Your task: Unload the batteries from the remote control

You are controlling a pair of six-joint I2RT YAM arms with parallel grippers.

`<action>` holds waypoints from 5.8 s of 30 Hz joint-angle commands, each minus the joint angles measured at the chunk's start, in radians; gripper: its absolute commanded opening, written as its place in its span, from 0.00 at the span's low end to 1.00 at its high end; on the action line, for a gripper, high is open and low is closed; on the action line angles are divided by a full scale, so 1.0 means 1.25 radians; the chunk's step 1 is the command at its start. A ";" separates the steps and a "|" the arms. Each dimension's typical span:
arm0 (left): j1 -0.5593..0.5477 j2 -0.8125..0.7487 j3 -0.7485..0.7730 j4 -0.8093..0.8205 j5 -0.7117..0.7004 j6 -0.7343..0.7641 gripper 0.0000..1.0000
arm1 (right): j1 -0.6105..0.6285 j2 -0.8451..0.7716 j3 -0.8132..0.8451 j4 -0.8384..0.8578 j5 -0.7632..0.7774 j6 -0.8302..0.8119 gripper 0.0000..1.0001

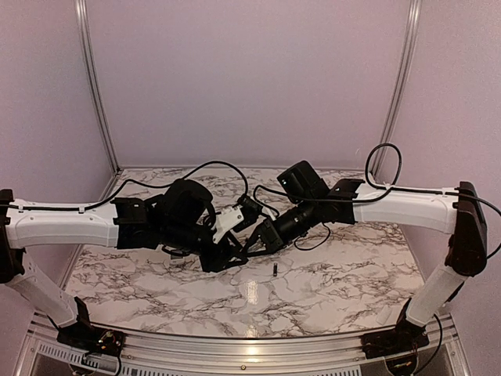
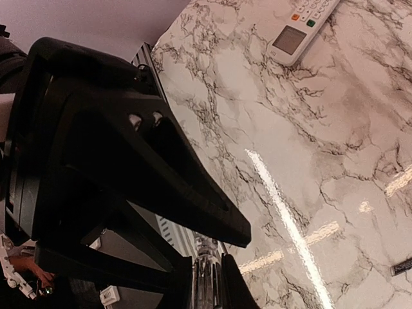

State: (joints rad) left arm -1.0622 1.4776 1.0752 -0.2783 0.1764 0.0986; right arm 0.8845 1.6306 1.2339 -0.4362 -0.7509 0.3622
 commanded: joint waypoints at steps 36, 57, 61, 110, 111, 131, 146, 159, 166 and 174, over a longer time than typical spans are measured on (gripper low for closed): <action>-0.031 -0.008 0.034 -0.076 -0.167 0.060 0.01 | 0.013 0.005 0.033 0.027 -0.021 0.024 0.09; -0.030 0.003 -0.042 -0.062 -0.230 -0.152 0.02 | -0.063 -0.091 -0.029 -0.002 0.250 0.089 0.65; -0.029 0.028 -0.044 -0.048 -0.244 -0.233 0.02 | -0.069 -0.120 -0.036 -0.025 0.308 0.082 0.70; 0.140 0.327 0.100 -0.175 -0.303 -0.714 0.40 | -0.069 -0.283 -0.125 -0.114 0.511 0.108 0.98; 0.140 0.320 0.101 -0.173 -0.305 -0.709 0.41 | -0.069 -0.285 -0.121 -0.114 0.514 0.105 0.98; 0.146 -0.099 0.090 -0.192 -0.551 -0.448 0.99 | -0.069 -0.374 -0.068 -0.037 0.754 0.051 0.98; 0.363 -0.308 -0.100 -0.005 -0.623 -0.230 0.99 | -0.069 -0.480 -0.225 0.127 1.103 -0.089 0.98; 0.664 -0.217 -0.226 0.183 -0.484 -0.188 0.99 | -0.178 -0.409 -0.365 0.379 1.131 -0.368 0.98; 0.718 -0.152 -0.305 0.386 -0.413 -0.117 0.99 | -0.358 -0.462 -0.536 0.594 0.871 -0.421 0.98; 0.777 -0.091 -0.389 0.609 -0.332 -0.120 0.99 | -0.481 -0.434 -0.694 0.846 0.875 -0.420 0.98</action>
State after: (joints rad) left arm -0.1169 1.3407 0.6342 0.2729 -0.3084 -0.0689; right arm 0.3080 1.0512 0.3859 0.4126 0.3557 -0.1383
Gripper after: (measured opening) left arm 0.990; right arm 0.985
